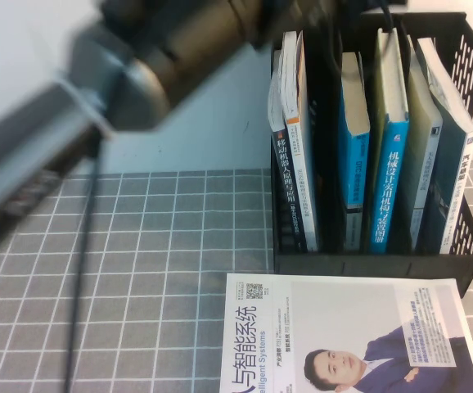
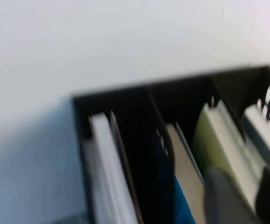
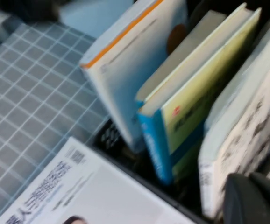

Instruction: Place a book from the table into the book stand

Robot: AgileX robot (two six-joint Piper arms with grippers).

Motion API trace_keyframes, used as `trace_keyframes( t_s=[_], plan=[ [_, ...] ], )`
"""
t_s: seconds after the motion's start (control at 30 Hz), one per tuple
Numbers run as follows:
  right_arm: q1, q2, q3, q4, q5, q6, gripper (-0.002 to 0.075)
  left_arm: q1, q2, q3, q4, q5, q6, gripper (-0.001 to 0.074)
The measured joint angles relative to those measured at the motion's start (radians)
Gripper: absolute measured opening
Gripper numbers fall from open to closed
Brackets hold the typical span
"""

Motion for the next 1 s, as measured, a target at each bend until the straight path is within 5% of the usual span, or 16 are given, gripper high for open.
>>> trace_keyframes(
  t_s=[0.13,0.3,0.43,0.7,0.83,1.0],
  plan=[
    [0.028,-0.078,0.173,0.065,0.000,-0.049,-0.0003,0.000,-0.120,-0.061,-0.014,0.123,0.170,0.0034],
    [0.143,-0.176,0.429,0.021,0.000,-0.065,-0.0003,0.002,-0.256,-0.062,-0.129,0.443,0.429,0.0004],
    [0.204,-0.268,0.596,-0.194,0.000,0.006,-0.0003,0.006,-0.378,0.063,-0.231,0.506,0.552,0.0001],
    [0.211,-0.469,0.762,-0.709,-0.022,0.299,-0.0003,0.006,-0.657,0.500,-0.252,0.512,0.531,0.0000],
    [0.211,-0.620,0.818,-0.747,-0.169,0.338,-0.0003,0.006,-0.799,0.767,-0.198,0.465,0.457,-0.0001],
    [0.211,-0.841,0.949,-0.656,-0.361,0.340,-0.0003,0.006,-0.986,1.080,-0.190,0.204,0.359,-0.0001]
  ],
)
